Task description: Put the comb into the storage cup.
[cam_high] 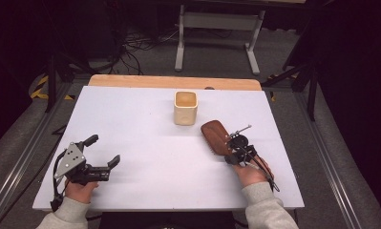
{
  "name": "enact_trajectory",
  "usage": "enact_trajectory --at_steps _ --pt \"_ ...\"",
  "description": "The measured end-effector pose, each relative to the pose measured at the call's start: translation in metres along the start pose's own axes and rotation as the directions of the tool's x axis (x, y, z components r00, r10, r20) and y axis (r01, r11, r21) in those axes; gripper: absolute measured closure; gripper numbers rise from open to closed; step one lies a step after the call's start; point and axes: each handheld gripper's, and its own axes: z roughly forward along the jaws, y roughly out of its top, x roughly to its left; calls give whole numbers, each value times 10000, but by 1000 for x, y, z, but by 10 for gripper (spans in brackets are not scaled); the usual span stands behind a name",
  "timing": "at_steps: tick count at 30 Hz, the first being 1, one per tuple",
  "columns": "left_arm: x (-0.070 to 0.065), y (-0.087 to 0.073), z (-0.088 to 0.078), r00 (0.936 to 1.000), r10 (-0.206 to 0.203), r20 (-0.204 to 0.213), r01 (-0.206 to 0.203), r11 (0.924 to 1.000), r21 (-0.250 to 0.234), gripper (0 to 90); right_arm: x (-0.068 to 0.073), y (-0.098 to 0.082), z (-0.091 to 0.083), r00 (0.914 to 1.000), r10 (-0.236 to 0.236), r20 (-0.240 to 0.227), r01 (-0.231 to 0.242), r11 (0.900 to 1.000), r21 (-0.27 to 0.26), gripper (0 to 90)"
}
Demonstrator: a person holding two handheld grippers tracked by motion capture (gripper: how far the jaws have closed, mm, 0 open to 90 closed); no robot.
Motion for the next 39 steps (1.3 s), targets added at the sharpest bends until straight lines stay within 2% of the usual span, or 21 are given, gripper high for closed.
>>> enact_trajectory --at_steps 4,9,17,19,21,24,27,30,33,34,35,36,37,38,39 --pt "1 0 0 10000 43 -65 -43 10000 -4 2 0 0 0 10000 -27 -39 27 10000 8 724" --pt "2 2 -1 9996 -265 63 264 9994 227 2 0 -4 -3 9996 -267 96 270 9991 -334 725" --pt "-1 4 -2 10000 37 -33 -36 9997 223 2 -1 -8 -11 9980 -574 272 590 9965 -599 726" --pt "-2 4 -1 9999 103 -34 -102 9991 418 2 -1 -9 -18 9973 -683 277 705 9936 -884 726" --pt "-3 3 0 9999 115 82 -119 9982 585 2 -1 -9 -19 9972 -706 231 724 9932 -907 725" --pt "-2 4 2 9986 -154 505 108 9959 901 2 1 -10 -28 9963 -855 97 861 9888 -1221 725" --pt "-1 5 1 9964 -284 795 203 9947 1010 2 3 -10 -36 9944 -1053 -6 1038 9809 -1646 725" --pt "0 4 1 9961 -272 845 181 9941 1068 3 4 -10 -43 9929 -1174 -208 1107 9727 -2039 725" --pt "-1 4 1 9959 -281 855 188 9941 1068 3 7 -11 -50 9894 -1451 -51 1390 9570 -2544 725" --pt "0 4 0 9954 -275 917 180 9945 1031 3 8 -12 -54 9878 -1552 -86 1463 9470 -2861 724" --pt "0 4 0 9954 -275 917 180 9945 1031 3 8 -12 -54 9878 -1552 -86 1463 9470 -2861 724" --pt "0 4 0 9948 -293 978 192 9946 1022 3 9 -12 -58 9862 -1643 -206 1491 9353 -3210 724" --pt "0 5 -1 9946 -313 987 210 9945 1031 5 9 -12 -59 9850 -1704 -255 1522 9300 -3346 725" --pt "1 5 -1 9943 -314 1016 210 9946 1015 10 9 -13 -60 9831 -1818 -200 1629 9201 -3561 725" --pt "1 5 -1 9943 -314 1016 210 9946 1015 13 9 -13 -60 9831 -1818 -200 1629 9201 -3561 725"
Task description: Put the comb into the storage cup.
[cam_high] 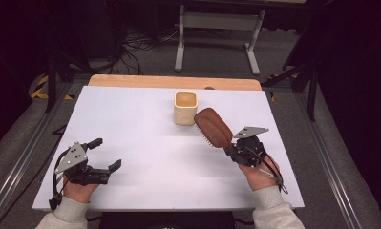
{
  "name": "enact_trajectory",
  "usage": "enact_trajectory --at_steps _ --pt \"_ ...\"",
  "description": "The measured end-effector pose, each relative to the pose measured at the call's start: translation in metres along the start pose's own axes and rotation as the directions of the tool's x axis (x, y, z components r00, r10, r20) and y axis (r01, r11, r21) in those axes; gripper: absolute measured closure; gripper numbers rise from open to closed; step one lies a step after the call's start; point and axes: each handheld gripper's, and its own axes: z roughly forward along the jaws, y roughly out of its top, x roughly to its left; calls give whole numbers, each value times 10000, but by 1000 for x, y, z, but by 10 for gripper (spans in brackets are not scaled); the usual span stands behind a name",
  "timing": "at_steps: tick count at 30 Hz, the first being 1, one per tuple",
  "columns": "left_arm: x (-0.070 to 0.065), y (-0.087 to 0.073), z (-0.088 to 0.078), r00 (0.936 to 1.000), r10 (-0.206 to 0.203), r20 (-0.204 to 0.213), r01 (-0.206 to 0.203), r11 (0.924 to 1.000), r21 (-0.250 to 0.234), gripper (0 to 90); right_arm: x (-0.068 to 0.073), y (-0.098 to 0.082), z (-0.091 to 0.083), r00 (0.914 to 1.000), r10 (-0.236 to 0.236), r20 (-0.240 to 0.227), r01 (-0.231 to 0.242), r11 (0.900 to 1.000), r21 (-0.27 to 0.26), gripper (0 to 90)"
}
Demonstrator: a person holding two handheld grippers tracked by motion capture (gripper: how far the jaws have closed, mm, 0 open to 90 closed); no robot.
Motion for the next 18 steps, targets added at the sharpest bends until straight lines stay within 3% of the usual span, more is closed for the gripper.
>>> enact_trajectory --at_steps 4,9,10,11,16,17,18 --pt "0 0 0 10000 -57 65 58 9999 -98 16 5 0 -6 9978 -661 -57 654 9941 -869 724" --pt "0 0 0 10000 -17 59 16 10000 19 20 9 1 -8 9933 -1096 -362 1030 9835 -1489 724" --pt "0 0 1 9999 -27 97 26 10000 36 23 12 1 -8 9885 -1414 -533 1301 9757 -1760 724" --pt "0 0 1 9999 -54 124 53 10000 48 23 12 1 -8 9885 -1414 -533 1301 9757 -1760 724" --pt "0 0 3 9995 -73 308 72 10000 57 29 21 3 -7 9741 -2064 -921 1776 9511 -2528 724" --pt "-1 0 4 9991 -136 391 134 9999 50 32 24 5 -6 9695 -2237 -1002 1877 9405 -2832 724" --pt "-1 0 4 9991 -136 391 134 9999 50 32 24 5 -6 9695 -2237 -1002 1877 9405 -2832 724"
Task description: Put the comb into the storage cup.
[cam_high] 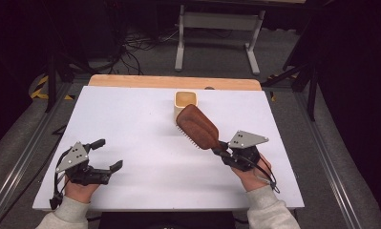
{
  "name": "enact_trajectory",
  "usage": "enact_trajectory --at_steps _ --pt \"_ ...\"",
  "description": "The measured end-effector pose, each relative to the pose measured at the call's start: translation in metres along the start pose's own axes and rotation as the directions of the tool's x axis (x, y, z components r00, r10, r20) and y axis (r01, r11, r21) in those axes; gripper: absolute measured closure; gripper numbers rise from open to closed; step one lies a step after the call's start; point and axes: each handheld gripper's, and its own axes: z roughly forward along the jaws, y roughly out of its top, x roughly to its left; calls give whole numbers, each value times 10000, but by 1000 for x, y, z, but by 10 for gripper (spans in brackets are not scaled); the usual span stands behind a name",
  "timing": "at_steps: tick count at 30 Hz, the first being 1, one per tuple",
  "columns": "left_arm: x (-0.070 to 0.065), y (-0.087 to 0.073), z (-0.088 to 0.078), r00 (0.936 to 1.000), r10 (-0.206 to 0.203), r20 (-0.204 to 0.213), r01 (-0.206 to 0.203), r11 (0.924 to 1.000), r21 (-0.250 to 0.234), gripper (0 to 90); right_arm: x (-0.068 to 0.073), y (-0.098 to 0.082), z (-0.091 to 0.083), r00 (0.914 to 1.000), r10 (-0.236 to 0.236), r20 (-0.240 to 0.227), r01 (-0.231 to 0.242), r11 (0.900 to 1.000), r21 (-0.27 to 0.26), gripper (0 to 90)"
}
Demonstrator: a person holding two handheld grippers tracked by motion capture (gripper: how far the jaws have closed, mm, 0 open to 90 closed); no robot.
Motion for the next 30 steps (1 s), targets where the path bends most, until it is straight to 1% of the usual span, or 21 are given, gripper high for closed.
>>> enact_trajectory --at_steps 2,3,5,7,9,10,11,12,14,17,18,20,22,26,27,30 --pt "0 1 1 9999 -57 97 57 10000 -11 32 3 1 3 9998 -22 -189 16 9995 -325 724" --pt "0 1 2 9999 -45 114 45 10000 36 32 5 1 5 9992 -71 -402 47 9982 -603 724" --pt "-1 2 3 9998 -62 182 63 10000 -35 31 9 0 11 9978 -153 -647 95 9959 -901 724" --pt "-2 2 3 9997 -90 211 90 10000 -24 31 12 1 16 9963 -208 -834 122 9947 -1017 724" --pt "-2 3 4 9997 -25 242 25 10000 -26 31 14 1 19 9958 -243 -885 150 9945 -1041 724" --pt "-3 3 5 9996 -25 272 26 10000 -21 31 15 1 23 9940 -300 -1048 182 9936 -1116 724" --pt "-3 3 5 9995 -30 309 31 10000 -18 31 18 2 26 9927 -374 -1149 227 9917 -1263 724" --pt "-3 3 6 9994 -79 348 80 10000 -21 31 18 2 26 9927 -374 -1149 227 9917 -1263 724" --pt "-4 5 6 9992 -41 409 41 10000 -4 31 22 3 32 9890 -471 -1400 261 9885 -1487 724" --pt "-5 5 8 9989 -44 460 49 9999 -105 29 25 5 34 9874 -625 -1455 407 9881 -1485 724" --pt "-5 6 8 9988 -51 488 55 10000 -74 29 27 5 36 9863 -658 -1512 426 9875 -1519 724" --pt "-5 7 9 9979 -180 623 189 9997 -136 29 29 3 39 9841 -664 -1647 402 9867 -1578 724" --pt "-5 9 10 9975 -179 686 185 9998 -84 28 33 2 44 9820 -788 -1716 522 9866 -1547 724" --pt "-7 10 14 9972 -138 739 135 9999 47 27 35 -1 50 9796 -825 -1830 533 9858 -1589 723" --pt "-8 12 15 9967 -99 809 86 9998 168 27 36 -2 52 9790 -859 -1851 563 9856 -1597 724" --pt "-10 15 17 9948 -87 1017 69 9998 176 27 38 -3 56 9776 -942 -1884 664 9866 -1488 723"
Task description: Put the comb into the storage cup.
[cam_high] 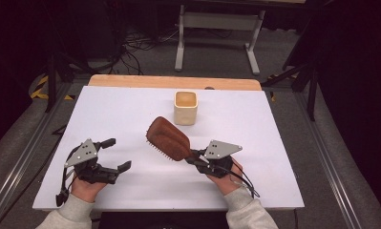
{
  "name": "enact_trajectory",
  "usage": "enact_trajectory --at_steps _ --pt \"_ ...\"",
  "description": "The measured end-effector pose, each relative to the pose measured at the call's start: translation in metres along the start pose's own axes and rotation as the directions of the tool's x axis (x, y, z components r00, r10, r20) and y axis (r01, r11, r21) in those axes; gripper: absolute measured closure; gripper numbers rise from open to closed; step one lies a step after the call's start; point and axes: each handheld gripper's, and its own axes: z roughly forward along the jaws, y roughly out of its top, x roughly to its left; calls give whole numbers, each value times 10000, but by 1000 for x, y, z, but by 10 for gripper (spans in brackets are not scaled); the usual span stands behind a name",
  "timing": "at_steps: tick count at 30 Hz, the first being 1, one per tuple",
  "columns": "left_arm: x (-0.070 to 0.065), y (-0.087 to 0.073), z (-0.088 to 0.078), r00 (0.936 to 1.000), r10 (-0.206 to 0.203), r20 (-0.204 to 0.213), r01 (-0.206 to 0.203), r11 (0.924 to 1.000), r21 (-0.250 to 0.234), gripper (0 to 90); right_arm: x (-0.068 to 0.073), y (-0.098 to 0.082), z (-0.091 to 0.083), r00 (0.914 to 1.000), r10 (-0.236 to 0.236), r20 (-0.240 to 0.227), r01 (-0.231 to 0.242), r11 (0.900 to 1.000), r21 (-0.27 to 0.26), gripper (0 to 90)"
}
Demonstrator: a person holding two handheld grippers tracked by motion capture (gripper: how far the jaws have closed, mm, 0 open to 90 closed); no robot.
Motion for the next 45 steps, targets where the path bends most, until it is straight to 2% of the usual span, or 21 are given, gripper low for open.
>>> enact_trajectory --at_steps 2,8,11,18,27,37,45 --pt "-1 3 1 9999 -22 152 21 10000 28 26 2 0 2 10000 -24 -19 24 10000 16 723" --pt "-4 13 7 9982 -232 555 249 9993 -290 13 3 -2 6 10000 -46 -51 46 10000 56 723" --pt "-5 20 11 9977 -347 576 365 9988 -315 23 4 -2 7 9999 -101 -44 101 9999 68 723" --pt "-10 34 20 9962 -201 853 227 9993 -295 10 4 -3 10 9999 -153 -38 153 9997 173 723" --pt "-13 46 31 9923 -252 1213 260 9997 -47 6 6 -3 11 9998 -178 -18 178 9997 179 723" --pt "-21 59 55 9857 -557 1592 506 9981 357 14 7 -3 11 9997 -263 14 263 9996 121 723" --pt "-28 63 69 9857 -547 1595 435 9964 730 41 9 -2 10 9993 -355 66 355 9994 58 723"
